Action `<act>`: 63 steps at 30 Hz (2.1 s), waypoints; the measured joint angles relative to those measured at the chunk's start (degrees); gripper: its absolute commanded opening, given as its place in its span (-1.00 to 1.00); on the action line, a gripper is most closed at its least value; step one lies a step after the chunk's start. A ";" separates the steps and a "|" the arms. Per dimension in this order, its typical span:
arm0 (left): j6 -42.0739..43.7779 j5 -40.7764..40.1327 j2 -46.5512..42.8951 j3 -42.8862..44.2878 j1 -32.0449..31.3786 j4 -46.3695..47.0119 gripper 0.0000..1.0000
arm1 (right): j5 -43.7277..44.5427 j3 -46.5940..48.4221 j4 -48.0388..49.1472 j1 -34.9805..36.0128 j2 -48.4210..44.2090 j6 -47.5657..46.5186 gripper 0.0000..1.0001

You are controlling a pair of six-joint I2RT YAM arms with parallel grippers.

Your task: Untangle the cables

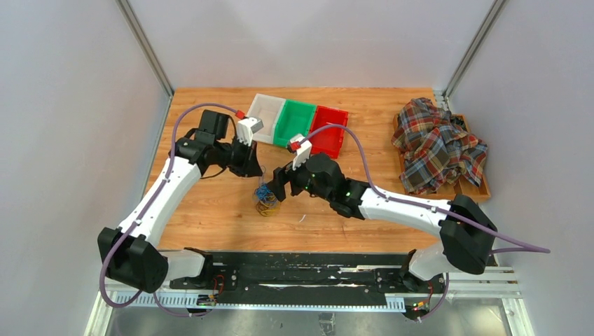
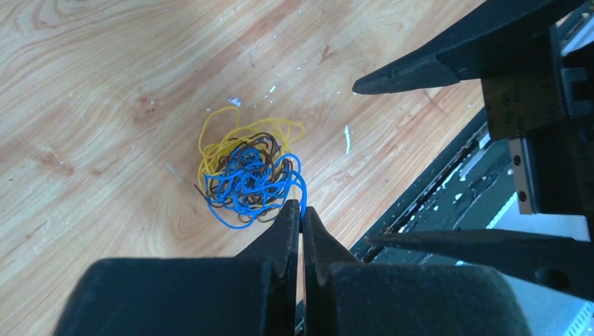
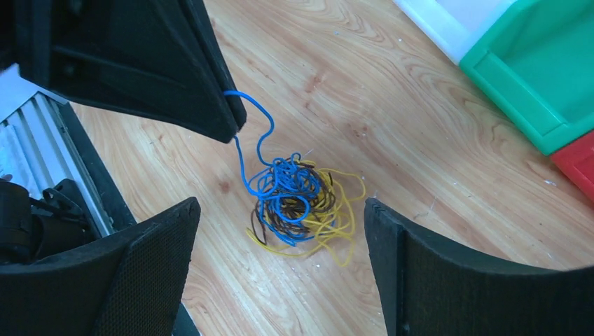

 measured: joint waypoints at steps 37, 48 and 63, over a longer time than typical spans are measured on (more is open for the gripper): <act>2.27 -4.22 0.11 12.57 -4.02 -15.72 -0.99 | 1.42 4.98 13.00 0.55 12.17 0.42 0.40; 4.22 -2.25 1.31 24.11 -3.65 -22.14 -0.99 | 0.96 9.20 16.65 0.20 16.11 2.19 0.34; 1.33 9.18 3.82 41.72 -4.68 -25.00 -0.99 | 1.46 5.62 18.67 -0.28 18.58 3.52 0.30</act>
